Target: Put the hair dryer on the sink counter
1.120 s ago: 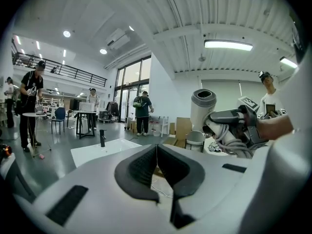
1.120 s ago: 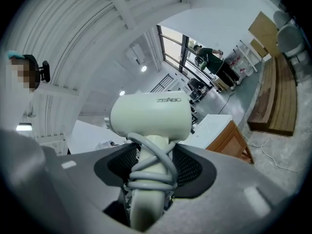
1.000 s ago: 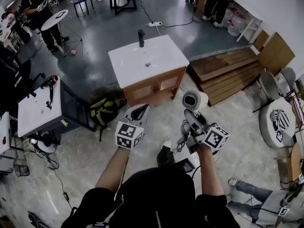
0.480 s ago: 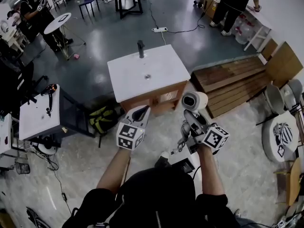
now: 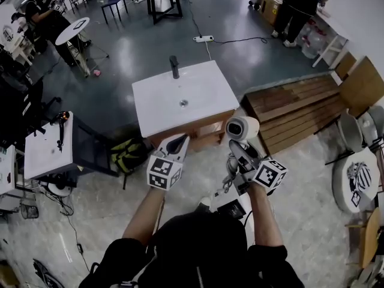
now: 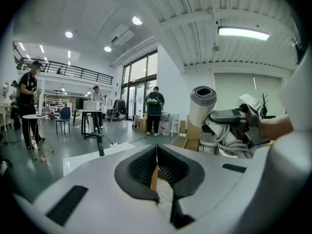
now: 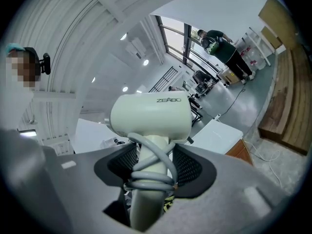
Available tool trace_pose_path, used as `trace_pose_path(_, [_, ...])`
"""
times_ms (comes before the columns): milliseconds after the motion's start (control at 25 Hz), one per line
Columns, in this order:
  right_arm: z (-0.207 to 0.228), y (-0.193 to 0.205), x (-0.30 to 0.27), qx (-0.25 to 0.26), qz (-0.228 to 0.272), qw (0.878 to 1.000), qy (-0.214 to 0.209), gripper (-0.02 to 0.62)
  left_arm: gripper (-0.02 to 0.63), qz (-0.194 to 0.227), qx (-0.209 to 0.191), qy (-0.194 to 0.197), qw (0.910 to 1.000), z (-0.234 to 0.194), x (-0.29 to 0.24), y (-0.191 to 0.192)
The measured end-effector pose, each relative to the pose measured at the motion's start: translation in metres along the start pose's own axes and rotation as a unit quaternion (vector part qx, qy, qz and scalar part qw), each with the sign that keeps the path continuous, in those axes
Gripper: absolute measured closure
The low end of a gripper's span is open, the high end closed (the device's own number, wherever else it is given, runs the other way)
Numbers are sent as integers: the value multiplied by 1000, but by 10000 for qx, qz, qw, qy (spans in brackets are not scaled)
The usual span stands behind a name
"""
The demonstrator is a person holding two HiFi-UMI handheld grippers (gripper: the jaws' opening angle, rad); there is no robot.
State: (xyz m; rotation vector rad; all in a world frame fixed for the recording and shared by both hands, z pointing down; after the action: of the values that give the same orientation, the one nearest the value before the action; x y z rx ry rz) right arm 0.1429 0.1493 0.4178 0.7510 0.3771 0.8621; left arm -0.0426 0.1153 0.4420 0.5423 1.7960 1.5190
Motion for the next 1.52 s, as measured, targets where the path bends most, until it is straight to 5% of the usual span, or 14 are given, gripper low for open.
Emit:
trace_pose_path(720, [53,-33,-21,-161,-149,9997,-66,368,592,-64,-31,-124,9999,-5,-58,-13])
trace_pose_path(1520, [117,-88,-130,-52,-261,9996,73,368,592,15,68,107,9999,-88,-179,-36])
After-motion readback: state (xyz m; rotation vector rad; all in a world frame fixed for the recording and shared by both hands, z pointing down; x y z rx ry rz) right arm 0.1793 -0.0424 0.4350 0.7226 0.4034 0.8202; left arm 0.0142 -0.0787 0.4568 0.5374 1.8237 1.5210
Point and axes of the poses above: the fingertips, and each gripper's own axes: x backward along the fingers, z to its right, y out of its underside, the point moved 2 cm from there along x, backward along the fingers, and after that the axes turned 2 degrees about y, right-handed, at the moved point
